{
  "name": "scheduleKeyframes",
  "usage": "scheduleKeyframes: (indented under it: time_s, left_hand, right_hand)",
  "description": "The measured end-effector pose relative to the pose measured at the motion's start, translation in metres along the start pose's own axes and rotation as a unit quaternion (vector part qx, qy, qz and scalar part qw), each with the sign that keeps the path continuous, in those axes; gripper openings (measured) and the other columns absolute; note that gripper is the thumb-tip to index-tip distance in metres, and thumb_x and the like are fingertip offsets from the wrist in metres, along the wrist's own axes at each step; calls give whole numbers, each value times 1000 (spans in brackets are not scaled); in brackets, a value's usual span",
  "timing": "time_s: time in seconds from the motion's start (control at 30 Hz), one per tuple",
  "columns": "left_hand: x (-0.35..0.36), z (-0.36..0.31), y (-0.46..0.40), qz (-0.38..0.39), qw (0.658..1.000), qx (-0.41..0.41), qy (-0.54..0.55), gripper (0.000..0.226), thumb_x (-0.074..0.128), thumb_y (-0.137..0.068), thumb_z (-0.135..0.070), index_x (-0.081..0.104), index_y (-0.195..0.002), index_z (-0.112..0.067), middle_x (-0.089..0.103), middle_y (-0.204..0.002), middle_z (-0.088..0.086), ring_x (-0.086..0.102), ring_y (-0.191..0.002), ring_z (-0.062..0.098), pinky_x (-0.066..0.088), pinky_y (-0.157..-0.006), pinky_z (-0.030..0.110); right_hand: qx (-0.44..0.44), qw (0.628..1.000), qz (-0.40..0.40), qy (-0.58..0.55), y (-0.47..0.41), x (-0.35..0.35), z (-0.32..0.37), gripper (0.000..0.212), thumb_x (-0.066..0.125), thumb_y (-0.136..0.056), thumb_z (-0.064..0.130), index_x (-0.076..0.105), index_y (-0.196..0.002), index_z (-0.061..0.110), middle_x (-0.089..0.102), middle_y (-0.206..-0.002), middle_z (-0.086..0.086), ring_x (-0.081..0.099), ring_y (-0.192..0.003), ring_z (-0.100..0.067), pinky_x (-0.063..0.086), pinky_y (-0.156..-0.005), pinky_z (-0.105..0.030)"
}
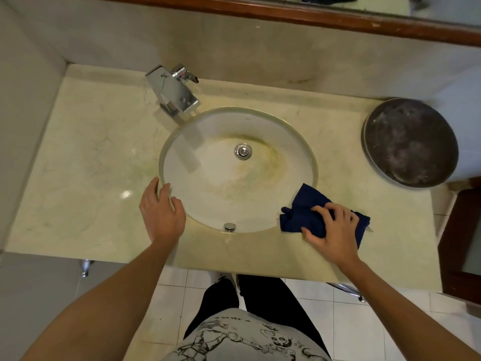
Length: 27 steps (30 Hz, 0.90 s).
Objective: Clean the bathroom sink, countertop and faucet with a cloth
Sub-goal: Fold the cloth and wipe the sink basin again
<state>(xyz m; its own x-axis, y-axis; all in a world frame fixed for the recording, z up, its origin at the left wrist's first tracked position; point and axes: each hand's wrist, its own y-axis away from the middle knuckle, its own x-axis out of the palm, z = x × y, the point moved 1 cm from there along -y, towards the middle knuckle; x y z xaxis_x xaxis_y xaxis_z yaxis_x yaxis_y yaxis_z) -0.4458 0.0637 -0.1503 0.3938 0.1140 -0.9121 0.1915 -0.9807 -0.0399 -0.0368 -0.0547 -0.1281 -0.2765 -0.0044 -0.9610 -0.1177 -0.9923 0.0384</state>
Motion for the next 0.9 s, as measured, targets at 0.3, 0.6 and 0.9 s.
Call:
scheduleKeyframes:
  time_s: [0.3,0.6,0.9]
  left_hand:
    - [4,4,0,-18,1000,16,12,40,56,-89,-18,66,-125,-3,47,-150,20,45,-136,39,35,-113,52]
    - [21,-134,2,123,963,192,143,59,62,-85,-28,54,-140,-9,53,-143,13,48,-133,34,35,-114,46]
    - [28,-318,23,431,753,492,-70,41,78,-84,-38,66,-119,-19,65,-112,3,59,-108,27,47,-89,40]
  right_hand:
    - [118,988,72,-73,-21,-45,-53,41,62,-94,54,67,-124,26,59,-114,5,53,-110,-18,37,-97,-41]
    - [74,954,213,-196,-49,-63,-52,23,79,-85,33,59,-84,21,65,-85,0,61,-77,-21,52,-71,-38]
    - [-17,962,145,-229,-26,-105,-45,21,69,-93,40,49,-90,33,64,-81,12,61,-71,-13,52,-66,-45]
